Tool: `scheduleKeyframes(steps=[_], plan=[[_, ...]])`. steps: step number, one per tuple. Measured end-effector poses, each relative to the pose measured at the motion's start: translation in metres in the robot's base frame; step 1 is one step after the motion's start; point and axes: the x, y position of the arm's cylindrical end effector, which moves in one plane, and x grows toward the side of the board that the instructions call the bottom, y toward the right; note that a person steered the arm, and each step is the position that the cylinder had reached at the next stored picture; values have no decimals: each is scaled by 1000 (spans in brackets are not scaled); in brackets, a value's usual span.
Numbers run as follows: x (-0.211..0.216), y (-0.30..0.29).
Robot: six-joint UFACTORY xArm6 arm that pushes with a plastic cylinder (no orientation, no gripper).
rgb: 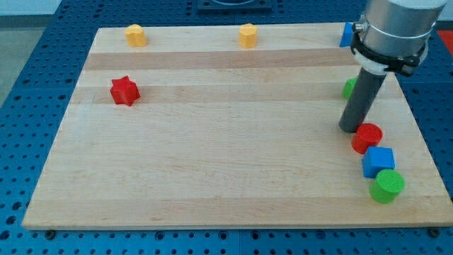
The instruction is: Point at blue triangle
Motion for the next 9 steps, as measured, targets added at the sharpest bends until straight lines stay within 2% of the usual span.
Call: scheduleKeyframes(steps=[6,9], plan=[[-10,-306],[-14,-425]])
